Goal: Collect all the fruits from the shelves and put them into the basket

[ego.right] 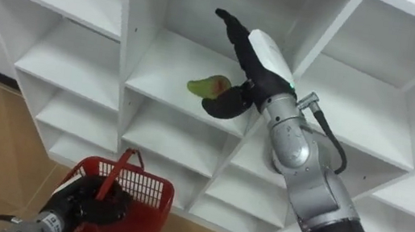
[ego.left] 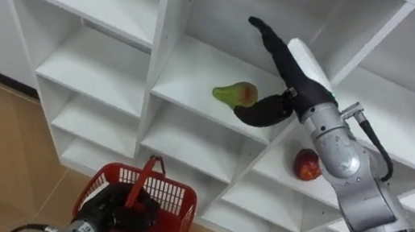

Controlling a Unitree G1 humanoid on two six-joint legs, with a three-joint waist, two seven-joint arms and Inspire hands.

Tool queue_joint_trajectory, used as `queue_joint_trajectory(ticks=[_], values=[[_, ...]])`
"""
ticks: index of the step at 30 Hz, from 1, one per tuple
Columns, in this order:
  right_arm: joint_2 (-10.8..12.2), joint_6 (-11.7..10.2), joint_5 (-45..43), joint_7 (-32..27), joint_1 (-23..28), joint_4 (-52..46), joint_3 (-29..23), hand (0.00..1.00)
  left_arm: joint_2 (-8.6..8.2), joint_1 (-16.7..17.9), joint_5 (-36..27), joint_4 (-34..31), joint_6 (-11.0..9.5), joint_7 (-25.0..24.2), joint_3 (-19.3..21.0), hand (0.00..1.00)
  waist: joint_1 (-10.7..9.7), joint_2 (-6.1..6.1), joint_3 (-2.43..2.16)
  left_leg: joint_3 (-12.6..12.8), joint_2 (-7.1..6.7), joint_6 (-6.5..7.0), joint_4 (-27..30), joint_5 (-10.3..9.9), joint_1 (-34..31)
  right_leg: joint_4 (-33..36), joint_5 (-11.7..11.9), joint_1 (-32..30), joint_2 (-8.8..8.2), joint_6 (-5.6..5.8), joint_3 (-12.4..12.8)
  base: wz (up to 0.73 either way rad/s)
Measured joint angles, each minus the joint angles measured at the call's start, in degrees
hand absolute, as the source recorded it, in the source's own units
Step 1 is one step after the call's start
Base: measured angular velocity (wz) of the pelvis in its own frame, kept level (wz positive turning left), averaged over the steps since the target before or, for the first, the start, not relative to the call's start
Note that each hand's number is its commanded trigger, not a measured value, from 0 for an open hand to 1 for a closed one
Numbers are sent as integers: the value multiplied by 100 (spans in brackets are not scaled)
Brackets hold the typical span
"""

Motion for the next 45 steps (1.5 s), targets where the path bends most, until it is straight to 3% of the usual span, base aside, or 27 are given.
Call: queue_joint_trajectory(ticks=[3, 9, 18, 25, 32, 45], values=[[-32, 28, -5, -25, -166, 319, -2, 0, 40, -3, 78, 0, 94, -30, 119, 100, -1, -71, 20, -47, -15, 1, 99, -1, -112, -12, 0, -21, -7, 0, -92, 14], [-133, 63, -3, -158, -687, 867, -6, 0, 102, -16, 250, 126, 242, -130, 256, 100, 4, -96, 8, -168, -40, 2, 218, 0, -301, -12, 3, -110, -8, -2, -138, 10], [-140, 54, 11, -224, -743, 1271, -39, 0, 93, -29, 580, 219, 319, -142, 345, 100, 44, -104, 2, -316, -60, 4, 368, 1, -538, 0, 8, -217, -10, -7, -267, 8], [-138, 4, 14, -227, -749, 1932, -51, 0, 75, -28, 613, 204, 374, -260, 321, 100, 148, -39, 14, -467, -117, 11, 527, 4, -831, 16, 12, -391, -7, -1, -265, 14], [-138, -62, -31, -222, -903, 2262, -56, 0, 85, -34, 605, 195, 372, -296, 114, 100, 154, 195, 5, -529, -136, 47, 619, 32, -1107, 104, 32, -653, -28, 1, -267, 2], [-139, -153, -68, -228, -1077, 2625, -60, 0, 22, -38, 560, 99, 357, -289, 104, 100, 266, 203, 10, -434, -136, 62, 480, 83, -1105, 119, 32, -743, -75, 3, -208, -1]])
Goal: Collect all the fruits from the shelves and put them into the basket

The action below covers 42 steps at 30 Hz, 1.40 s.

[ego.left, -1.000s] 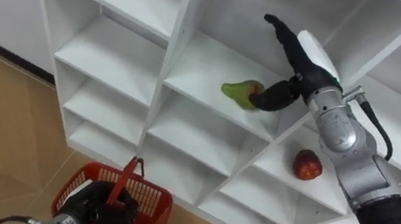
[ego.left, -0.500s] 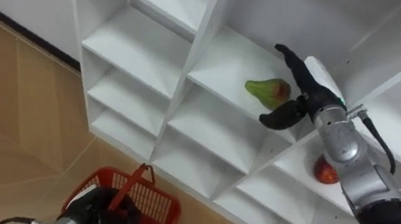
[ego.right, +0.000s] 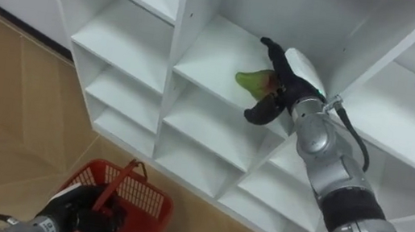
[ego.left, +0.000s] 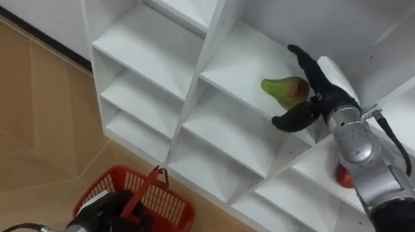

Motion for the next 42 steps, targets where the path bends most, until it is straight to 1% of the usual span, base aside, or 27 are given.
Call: queue_joint_trajectory(ticks=[5, 7, 8, 9, 11, 13, 16, 21, 30, 31, 32, 33, 34, 36, 38, 40, 42], values=[[0, -60, -72, -65, -22, 115, -65, 0, -34, -4, -1, 0, -5, -2, 4, 100, 12, -9, 5, 2, -4, 1, -7, 6, -62, 2, -1, -70, -26, 2, 4, 1], [0, -67, -186, -78, -90, 199, -65, 0, -42, -6, -47, 0, -11, -3, 2, 100, 13, -6, 19, -7, -7, 2, 0, 7, -78, 6, -3, -96, -33, 5, 16, -2], [0, -106, -268, -102, -152, 268, -65, 0, -46, -8, -65, 3, -17, -8, 2, 100, 15, -4, 22, -3, -6, 6, 9, 10, -120, 21, -3, -152, -37, 5, 34, -5], [0, -121, -273, -113, -211, 331, -65, 0, -50, -22, -69, 14, -17, -30, -9, 100, 12, 14, 49, -1, -7, 7, 27, 10, -155, 21, -2, -172, -38, 6, 32, -4], [-5, -116, -273, -119, -221, 337, -65, 0, -48, -22, -73, 21, -17, -85, -17, 100, 14, 19, 52, 2, -8, 9, 31, 12, -212, 46, -2, -243, -44, 6, 33, 0], [-5, -110, -272, -121, -221, 373, -63, 0, -47, -24, -75, 34, -16, -88, -67, 100, 15, 46, 73, 4, -10, 9, 36, 11, -242, 54, -2, -275, -47, 6, 35, 0], [-4, -117, -271, -226, -236, 371, -59, 0, -49, -67, -95, 36, -15, -88, -120, 100, 23, 71, 91, 7, -10, 13, 44, 13, -300, 94, -3, -357, -46, 7, 109, 0], [-4, -116, -269, -303, -237, 378, -57, 0, -31, -75, -278, 39, -14, -75, -220, 100, 28, 114, 121, 6, -14, 13, 35, 13, -301, 104, -3, -371, -47, 8, 134, 0], [-5, -117, -269, -329, -267, 448, -52, 0, -27, -122, -278, 105, -8, -66, -323, 100, 49, 133, 110, 13, -14, 22, 26, 19, -307, 139, -5, -405, -54, 11, 147, 0], [-5, -117, -269, -329, -284, 488, -53, 47, -31, -124, -278, 104, -6, -66, -331, 100, 52, 137, 108, 12, -14, 25, 27, 23, -307, 156, -5, -413, -57, 11, 146, 0], [-5, -117, -269, -329, -292, 507, -52, 70, -33, -128, -278, 104, -6, -66, -332, 100, 53, 139, 106, 12, -14, 26, 28, 23, -307, 169, -5, -417, -58, 11, 146, 0], [-4, -117, -278, -330, -296, 532, -53, 87, -38, -134, -277, 104, -3, -66, -332, 100, 53, 147, 102, 9, -14, 29, 29, 25, -307, 192, -5, -426, -58, 11, 139, 0], [-4, -117, -288, -330, -298, 544, -53, 100, -38, -134, -277, 104, -1, -66, -332, 100, 54, 150, 100, 8, -14, 30, 30, 26, -306, 196, -5, -427, -58, 11, 139, 0], [-5, -116, -363, -333, -300, 561, -56, 100, -36, -134, -273, 103, 14, -65, -331, 100, 52, 164, 92, 9, -21, 34, 34, 28, -306, 199, -5, -430, -58, 11, 147, 0], [-5, -123, -517, -345, -296, 572, -38, 100, -39, -135, -273, 103, 25, -65, -332, 100, 48, 189, 74, 9, -24, 40, 38, 32, -306, 206, -5, -430, -60, 11, 155, 0], [-2, -175, -911, -549, -256, 570, 126, 100, -33, -146, -273, 103, 54, -66, -335, 100, 23, 222, 45, 22, -31, 44, 40, 47, -295, 207, -5, -423, -65, 11, 188, -3], [1, -170, -912, -609, -254, 602, 122, 100, -51, -171, -273, 103, 60, -66, -341, 100, 29, 252, 30, 27, -52, 49, 19, 84, -291, 207, -17, -428, -72, 31, 221, 2]])
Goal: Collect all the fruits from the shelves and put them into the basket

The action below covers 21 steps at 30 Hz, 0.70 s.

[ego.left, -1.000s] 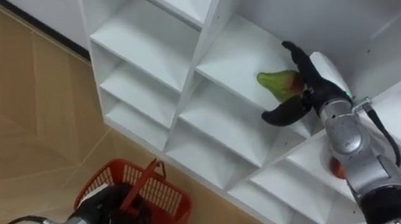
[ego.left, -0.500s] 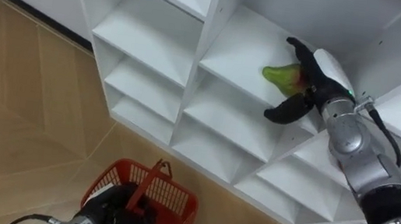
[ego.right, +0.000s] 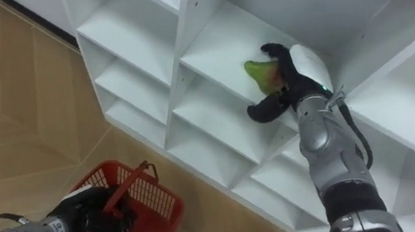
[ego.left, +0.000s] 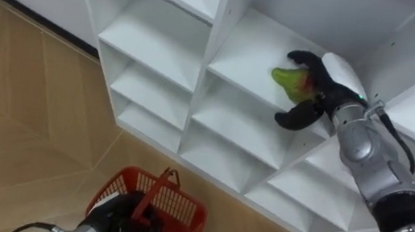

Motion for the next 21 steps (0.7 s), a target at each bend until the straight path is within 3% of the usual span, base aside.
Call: queue_joint_trajectory(ticks=[5, 21], values=[[-4, 5, -24, -180, -1, 157, 55, 100, -1, -25, 0, 0, 3, 0, 2, 100, 26, 16, -8, -31, -45, 4, -115, 130, 37, 61, -1, -30, -74, 2, -5, 6], [-9, -68, -196, -314, 12, 121, 20, 100, -7, -145, 8, 0, 18, -24, 8, 100, 11, 11, -10, -6, -44, 0, -127, 197, 32, 90, 8, -90, -82, 2, 36, 0]])
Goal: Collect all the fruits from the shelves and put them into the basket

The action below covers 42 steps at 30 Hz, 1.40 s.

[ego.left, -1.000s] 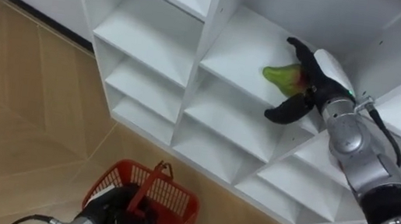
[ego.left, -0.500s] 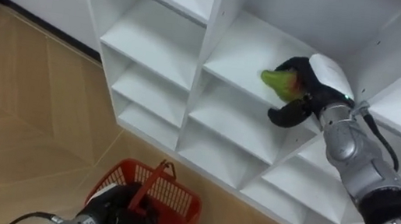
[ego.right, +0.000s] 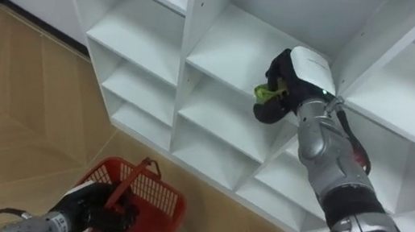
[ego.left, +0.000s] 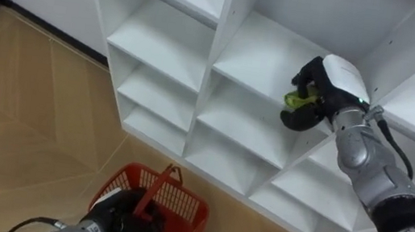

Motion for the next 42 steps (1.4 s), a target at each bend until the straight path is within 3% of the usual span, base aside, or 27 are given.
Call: queue_joint_trajectory(ticks=[14, 23, 29, 35, 40, 42], values=[[8, -54, 99, 593, -11, -187, -73, 100, 9, -73, -5, -36, -17, -27, -1, 100, -21, -59, -9, 173, 14, 21, -108, 20, 104, 13, 24, 15, -3, 14, 143, -5], [36, 128, 287, 1149, 373, -1099, -233, 100, -18, -66, -10, -27, -57, 7, 76, 100, -199, -69, -8, 217, 3, 36, -201, 12, 289, -116, 67, 213, 15, 49, 153, -1], [69, 112, 813, 1222, 842, -2304, -421, 100, -135, -73, -13, -50, -76, 18, 124, 100, -343, 29, -12, 340, 53, 62, -206, -26, 385, -213, 134, 294, 88, 63, 321, -13], [115, 124, 1409, 1299, 1257, -3030, -429, 100, -247, -73, -36, -153, -76, 137, 115, 100, -450, 130, -53, 498, 93, 67, -283, -27, 506, -194, 148, 311, 88, 62, 409, -13], [295, 123, 1869, 1389, 1512, -3424, -463, 100, -364, -70, -254, -249, -80, 262, 121, 100, -621, 164, -59, 587, 104, 68, -359, -31, 684, -218, 151, 422, 97, 61, 484, -9], [399, 64, 2169, 1458, 1741, -3556, -476, 100, -383, -70, -385, -279, -81, 256, 81, 100, -732, 233, -79, 584, 103, 74, -354, -44, 738, -263, 166, 501, 102, 66, 483, 0]])
